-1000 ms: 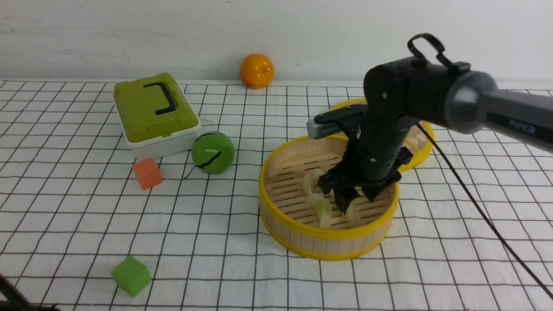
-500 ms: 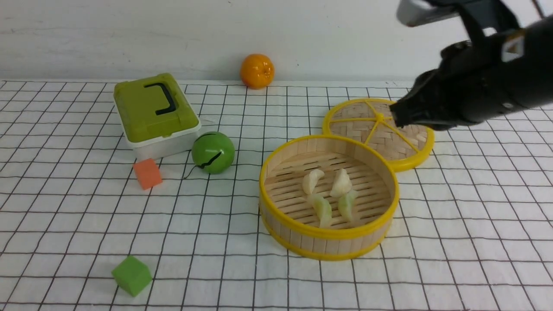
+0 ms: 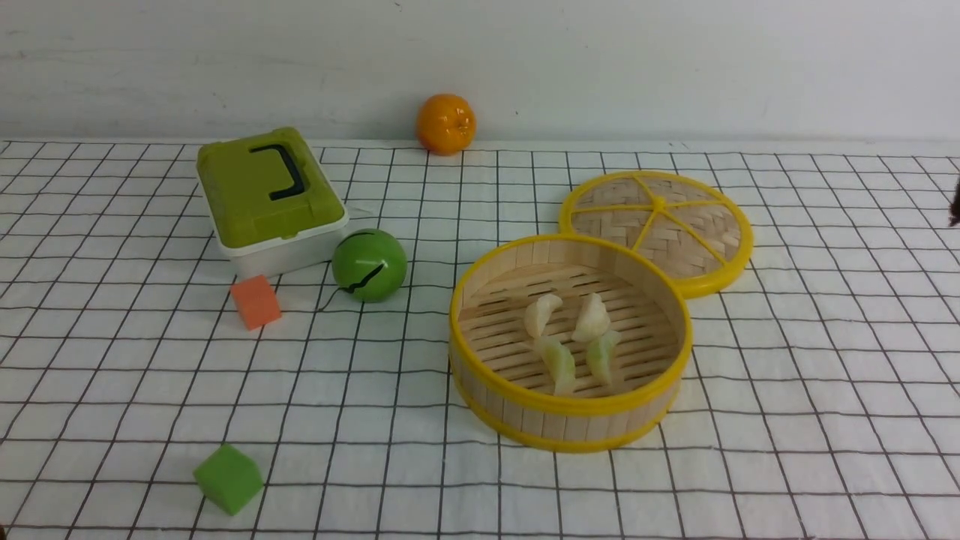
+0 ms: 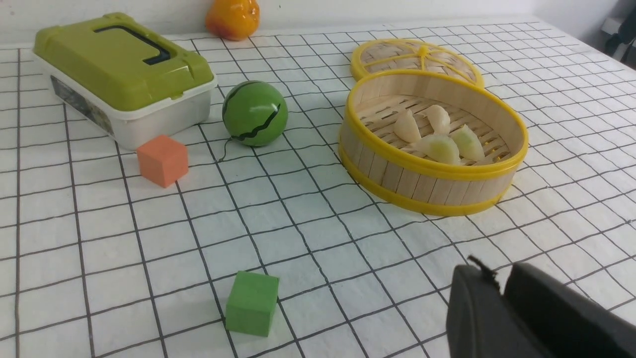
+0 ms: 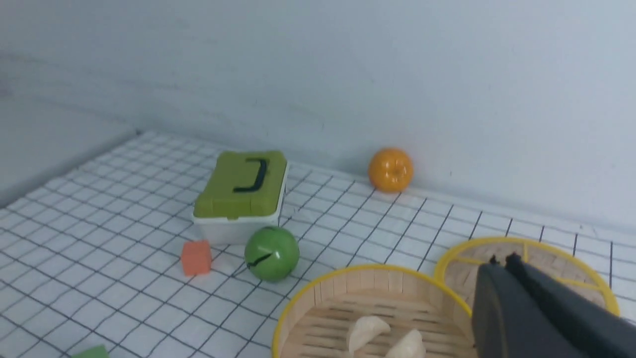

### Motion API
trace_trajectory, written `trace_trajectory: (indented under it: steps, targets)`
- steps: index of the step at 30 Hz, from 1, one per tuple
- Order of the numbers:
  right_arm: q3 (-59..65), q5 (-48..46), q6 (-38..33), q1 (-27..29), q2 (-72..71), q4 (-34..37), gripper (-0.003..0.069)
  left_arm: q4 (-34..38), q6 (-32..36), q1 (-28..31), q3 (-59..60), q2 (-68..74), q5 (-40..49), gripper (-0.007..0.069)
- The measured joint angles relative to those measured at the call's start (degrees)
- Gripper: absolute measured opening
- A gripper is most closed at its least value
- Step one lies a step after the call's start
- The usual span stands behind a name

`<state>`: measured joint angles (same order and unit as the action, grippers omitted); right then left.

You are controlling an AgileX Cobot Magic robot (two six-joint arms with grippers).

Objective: Put the dumplings into the steamer on the table with the white tablecloth.

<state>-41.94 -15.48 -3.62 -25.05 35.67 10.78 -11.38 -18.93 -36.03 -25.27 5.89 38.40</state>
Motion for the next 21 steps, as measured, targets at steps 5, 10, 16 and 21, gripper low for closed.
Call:
trace_trajectory:
  steps: [5,10,16,21]
  targets:
    - [2.9,0.6,0.0,0.0,-5.0,-0.3,-0.0018,-0.1,0.0,0.0,0.0,0.0,0.0,0.009]
    - [3.8,0.2,0.0,0.0,-5.6,-0.4,-0.0018,-0.1,0.0,0.0,0.0,0.0,0.0,0.0093]
    - [4.3,-0.5,0.0,0.0,-5.6,-0.9,-0.0015,-0.1,0.0,0.0,0.0,0.0,0.0,0.0093]
    - [5.8,-0.1,0.0,0.0,-5.9,-2.8,-0.0015,-0.1,0.0,0.0,0.0,0.0,0.0,0.0097]
